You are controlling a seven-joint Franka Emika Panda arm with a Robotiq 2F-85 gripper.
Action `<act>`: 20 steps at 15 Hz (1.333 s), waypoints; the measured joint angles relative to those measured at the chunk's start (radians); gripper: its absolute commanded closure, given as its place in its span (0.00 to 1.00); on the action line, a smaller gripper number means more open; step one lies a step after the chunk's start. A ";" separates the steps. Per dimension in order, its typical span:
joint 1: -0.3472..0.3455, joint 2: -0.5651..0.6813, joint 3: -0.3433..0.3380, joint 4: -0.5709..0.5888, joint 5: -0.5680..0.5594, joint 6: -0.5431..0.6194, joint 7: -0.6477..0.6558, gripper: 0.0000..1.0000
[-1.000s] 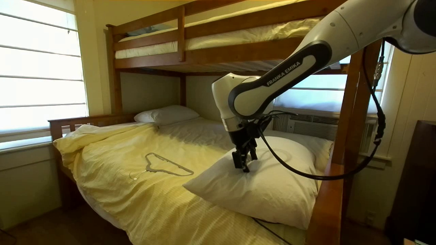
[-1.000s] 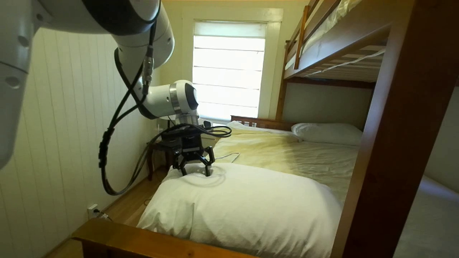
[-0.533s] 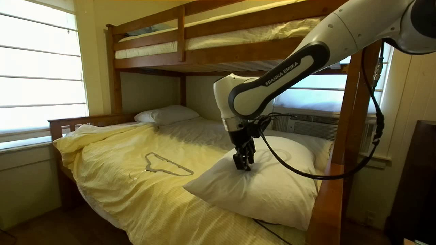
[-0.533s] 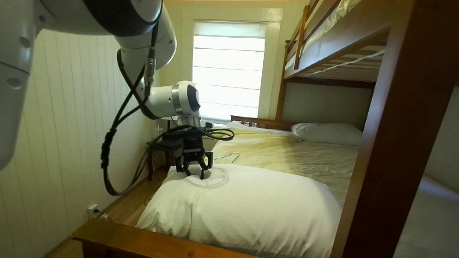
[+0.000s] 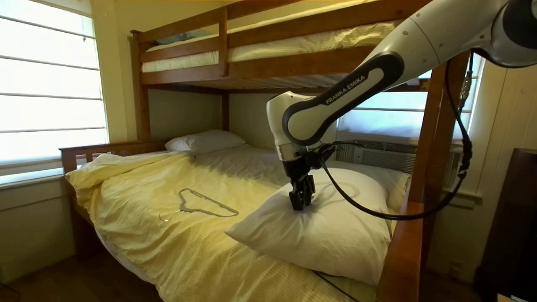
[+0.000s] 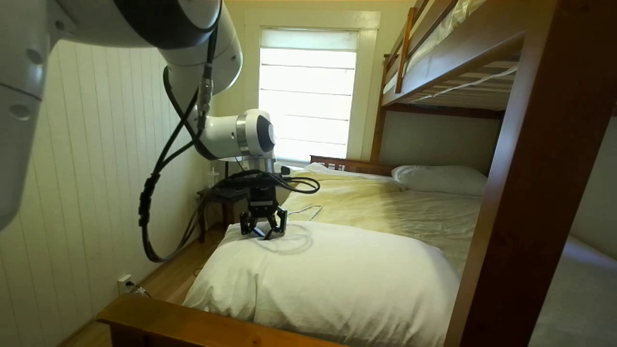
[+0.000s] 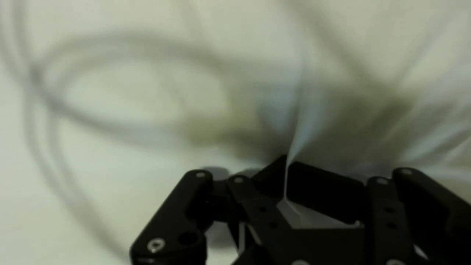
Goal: Flip the pillow over
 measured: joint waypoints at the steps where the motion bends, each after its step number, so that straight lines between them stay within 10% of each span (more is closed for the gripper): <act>1: -0.003 -0.002 -0.001 0.001 0.012 0.001 -0.001 1.00; 10: -0.042 -0.269 -0.037 0.012 0.073 -0.002 -0.002 1.00; 11: -0.047 -0.302 -0.042 0.015 0.073 -0.011 -0.003 0.75; 20: 0.022 -0.261 0.065 0.082 -0.006 -0.279 0.101 0.19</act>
